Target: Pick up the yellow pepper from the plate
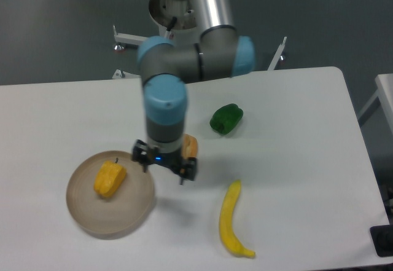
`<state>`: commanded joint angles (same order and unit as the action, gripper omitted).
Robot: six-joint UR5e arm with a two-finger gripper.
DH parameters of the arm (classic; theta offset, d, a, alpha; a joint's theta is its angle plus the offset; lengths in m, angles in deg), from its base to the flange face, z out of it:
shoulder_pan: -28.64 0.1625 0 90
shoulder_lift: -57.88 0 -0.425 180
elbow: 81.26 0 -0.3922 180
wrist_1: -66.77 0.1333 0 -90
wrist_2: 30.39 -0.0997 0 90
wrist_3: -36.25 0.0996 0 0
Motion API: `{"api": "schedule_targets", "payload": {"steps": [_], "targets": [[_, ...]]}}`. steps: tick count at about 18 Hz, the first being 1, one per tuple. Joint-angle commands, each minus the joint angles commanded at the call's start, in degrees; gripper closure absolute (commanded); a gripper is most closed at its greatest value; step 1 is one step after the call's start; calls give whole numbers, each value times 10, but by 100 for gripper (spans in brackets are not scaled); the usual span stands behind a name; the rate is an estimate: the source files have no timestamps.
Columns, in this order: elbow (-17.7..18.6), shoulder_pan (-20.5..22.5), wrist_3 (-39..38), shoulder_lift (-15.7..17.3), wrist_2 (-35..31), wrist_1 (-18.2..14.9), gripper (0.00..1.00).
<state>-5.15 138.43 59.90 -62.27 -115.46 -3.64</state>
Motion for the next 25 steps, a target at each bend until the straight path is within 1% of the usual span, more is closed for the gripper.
{"api": "schedule_targets", "payload": {"steps": [3,4,6,12,14,18,22,23,24,25], "targets": [[11,-26,-6,-4,-1,16,0],[18,-30,-6,-3,-1,23,0],[33,-37,-5,-1,-3,26,0],[39,-58,-1,-8,-6,31,0],[41,-60,2,-11,-6,35,0],[62,-66,2,-16,-9,74,0],[64,-66,3,-19,-16,78,0],[64,-66,3,-19,-19,79,2],[63,-66,3,-19,-20,79,13],[63,-66,4,-18,-20,79,31]]}}
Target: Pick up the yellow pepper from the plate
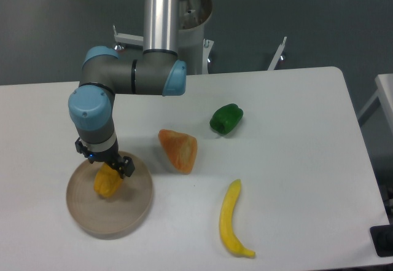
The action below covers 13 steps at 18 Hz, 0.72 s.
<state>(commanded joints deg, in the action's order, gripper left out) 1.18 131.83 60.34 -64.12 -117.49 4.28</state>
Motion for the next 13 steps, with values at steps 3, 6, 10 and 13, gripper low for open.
{"api": "schedule_targets", "payload": {"steps": [3,6,10,13], "targets": [[-4,0,3,0,0,1,62],[-6,0,3,1,1,0,68],[-22,3,24,8,-1,-3,68],[-36,24,80,28,-31,-13,68]]}}
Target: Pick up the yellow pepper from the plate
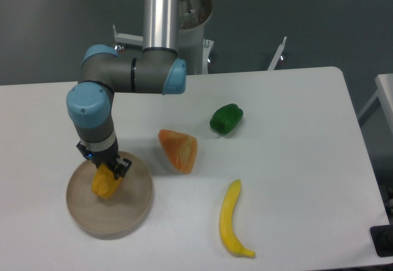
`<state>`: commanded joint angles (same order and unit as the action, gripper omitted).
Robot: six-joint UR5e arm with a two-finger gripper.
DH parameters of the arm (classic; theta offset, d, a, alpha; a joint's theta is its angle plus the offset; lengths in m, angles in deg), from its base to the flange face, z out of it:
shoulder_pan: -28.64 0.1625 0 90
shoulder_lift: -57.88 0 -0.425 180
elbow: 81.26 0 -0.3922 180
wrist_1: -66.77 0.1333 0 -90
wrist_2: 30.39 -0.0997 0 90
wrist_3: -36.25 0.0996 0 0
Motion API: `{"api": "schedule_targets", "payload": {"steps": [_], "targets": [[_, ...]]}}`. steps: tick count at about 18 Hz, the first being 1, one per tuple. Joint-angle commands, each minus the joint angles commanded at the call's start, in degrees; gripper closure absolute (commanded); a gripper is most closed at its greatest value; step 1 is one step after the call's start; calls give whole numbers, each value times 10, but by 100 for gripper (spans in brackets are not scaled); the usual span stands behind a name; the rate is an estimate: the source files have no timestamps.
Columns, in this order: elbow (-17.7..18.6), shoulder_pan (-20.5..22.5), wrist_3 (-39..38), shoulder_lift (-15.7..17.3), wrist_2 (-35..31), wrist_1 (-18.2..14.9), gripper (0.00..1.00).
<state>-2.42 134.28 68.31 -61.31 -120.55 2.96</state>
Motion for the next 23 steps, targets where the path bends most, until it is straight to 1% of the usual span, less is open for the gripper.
{"api": "schedule_targets", "payload": {"steps": [2,4,5,8,11,13,17,23], "targets": [[0,29,44,18,-20,0,68],[-1,61,78,32,-20,-3,68],[-3,76,99,35,-20,-10,67],[-13,119,162,38,-20,-20,67],[-32,150,211,32,-20,-20,67],[-31,175,238,33,-20,-20,67],[-30,200,282,33,-20,-20,67],[-29,203,283,32,-34,-19,67]]}}
